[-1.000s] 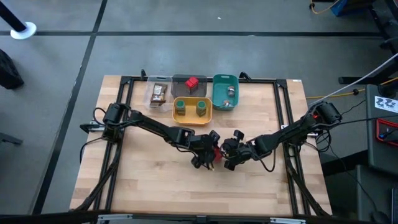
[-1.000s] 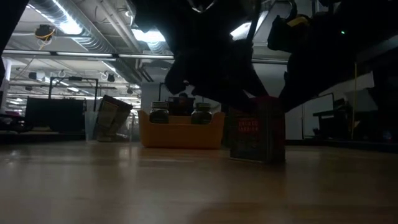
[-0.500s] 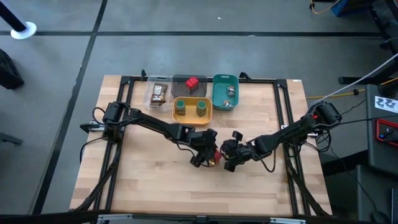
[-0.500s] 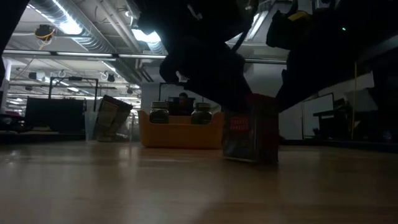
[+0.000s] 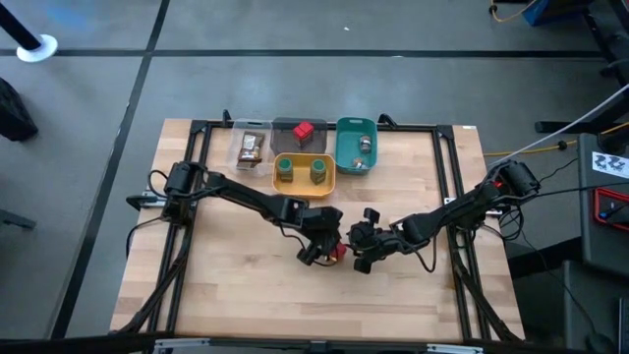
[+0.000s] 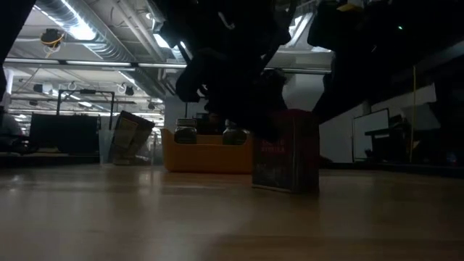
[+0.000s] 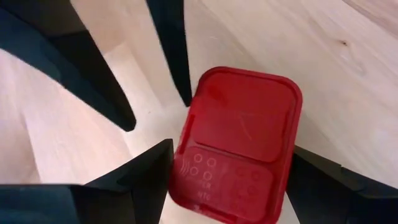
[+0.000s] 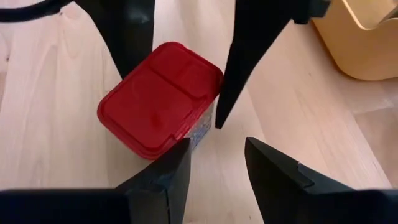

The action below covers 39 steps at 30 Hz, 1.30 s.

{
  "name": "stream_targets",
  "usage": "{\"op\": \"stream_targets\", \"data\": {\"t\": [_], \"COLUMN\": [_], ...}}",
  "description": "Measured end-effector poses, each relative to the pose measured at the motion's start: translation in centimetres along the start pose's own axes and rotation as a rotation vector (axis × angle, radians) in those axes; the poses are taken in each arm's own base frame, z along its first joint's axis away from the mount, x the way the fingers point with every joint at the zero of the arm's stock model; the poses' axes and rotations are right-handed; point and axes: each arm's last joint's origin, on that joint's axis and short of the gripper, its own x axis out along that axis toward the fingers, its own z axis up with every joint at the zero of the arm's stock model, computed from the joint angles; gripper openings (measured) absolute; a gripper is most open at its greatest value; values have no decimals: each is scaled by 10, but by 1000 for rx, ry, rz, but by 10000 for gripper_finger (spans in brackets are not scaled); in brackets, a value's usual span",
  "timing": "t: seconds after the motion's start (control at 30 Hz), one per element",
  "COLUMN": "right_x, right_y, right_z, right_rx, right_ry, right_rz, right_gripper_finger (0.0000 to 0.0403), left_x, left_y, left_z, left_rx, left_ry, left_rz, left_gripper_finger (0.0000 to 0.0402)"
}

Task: Sort spices by type
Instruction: Put the red can into the black transparent bin

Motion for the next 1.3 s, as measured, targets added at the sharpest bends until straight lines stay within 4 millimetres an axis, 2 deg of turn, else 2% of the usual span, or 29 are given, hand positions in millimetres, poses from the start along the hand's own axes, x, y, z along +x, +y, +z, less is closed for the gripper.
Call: {"op": "stream_targets", "data": {"t": [0.23,0.47,0.63,0.8,0.9,1.07,1.17,1.3], "right_x": [-1,-19,-44,-85,-117,-161,-176,-177], "right_y": [0,2,-4,-18,-31,-57,-73,-89], "right_z": [2,21,31,41,46,39,24,-3], "right_rx": [-12,-45,-67,-104,-111,-112,-84,-2], "right_ry": [6,-27,-16,37,14,-85,-160,-233], "right_rz": [-3,52,50,32,40,40,12,-17], "right_gripper_finger": [154,154,154,154,154,154,154,154], "left_x": [5,9,7,-2,-13,-41,-62,-90], "left_y": [-1,-4,-3,4,12,36,52,77], "left_z": [-2,-3,-1,15,25,36,36,29], "left_rx": [-1,28,10,-84,-111,-191,-250,-310], "left_ry": [1,11,6,-47,-58,-43,-22,-28], "left_rz": [-7,-24,-18,8,28,146,220,307], "left_gripper_finger": [260,195,194,194,194,194,194,194]}}
